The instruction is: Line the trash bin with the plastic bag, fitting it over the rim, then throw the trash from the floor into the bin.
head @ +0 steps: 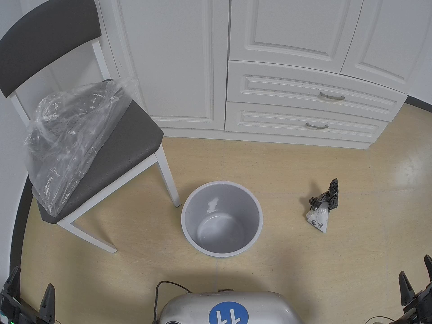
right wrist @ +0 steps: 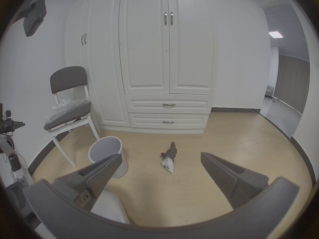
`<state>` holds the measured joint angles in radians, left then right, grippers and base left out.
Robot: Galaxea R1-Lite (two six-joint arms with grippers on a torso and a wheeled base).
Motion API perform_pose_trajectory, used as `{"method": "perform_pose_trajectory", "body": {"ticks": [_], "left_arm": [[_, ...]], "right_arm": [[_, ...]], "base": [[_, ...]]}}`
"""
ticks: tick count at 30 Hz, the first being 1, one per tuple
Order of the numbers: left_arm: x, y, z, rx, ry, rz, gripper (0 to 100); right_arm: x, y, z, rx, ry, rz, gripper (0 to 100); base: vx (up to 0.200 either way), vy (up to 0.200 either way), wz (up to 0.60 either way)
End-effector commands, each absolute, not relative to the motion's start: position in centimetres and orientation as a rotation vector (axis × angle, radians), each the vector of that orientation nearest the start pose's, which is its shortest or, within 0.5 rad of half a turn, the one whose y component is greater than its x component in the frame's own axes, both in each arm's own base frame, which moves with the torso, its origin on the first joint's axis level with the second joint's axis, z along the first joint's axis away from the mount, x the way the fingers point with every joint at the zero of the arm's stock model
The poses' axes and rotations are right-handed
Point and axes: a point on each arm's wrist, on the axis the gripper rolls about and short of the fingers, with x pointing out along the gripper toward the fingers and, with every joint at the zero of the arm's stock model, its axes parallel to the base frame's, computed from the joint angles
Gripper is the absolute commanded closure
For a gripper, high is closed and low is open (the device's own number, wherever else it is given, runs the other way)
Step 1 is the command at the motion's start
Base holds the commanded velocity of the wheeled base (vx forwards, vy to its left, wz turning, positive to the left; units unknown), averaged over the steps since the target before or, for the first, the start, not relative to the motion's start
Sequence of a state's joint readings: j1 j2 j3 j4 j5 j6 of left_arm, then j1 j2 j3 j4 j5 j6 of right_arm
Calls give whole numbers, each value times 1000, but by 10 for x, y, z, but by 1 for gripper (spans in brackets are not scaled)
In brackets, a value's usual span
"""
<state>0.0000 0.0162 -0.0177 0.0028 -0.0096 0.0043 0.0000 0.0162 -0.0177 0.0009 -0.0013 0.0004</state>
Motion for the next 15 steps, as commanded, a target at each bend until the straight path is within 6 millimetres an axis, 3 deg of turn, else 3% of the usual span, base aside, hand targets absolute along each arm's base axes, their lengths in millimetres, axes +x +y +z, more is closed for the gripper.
{"method": "perform_pose_trajectory", "body": {"ticks": [1, 15], "left_arm": [[-23, 0, 75, 5, 3, -11, 0], [-23, 0, 75, 12, 3, -12, 0]], "right_arm": [[-23, 0, 75, 0, 2, 0, 0], [-23, 0, 75, -8, 3, 6, 0]], "base": [[0, 0, 0], [0, 0, 0]]}}
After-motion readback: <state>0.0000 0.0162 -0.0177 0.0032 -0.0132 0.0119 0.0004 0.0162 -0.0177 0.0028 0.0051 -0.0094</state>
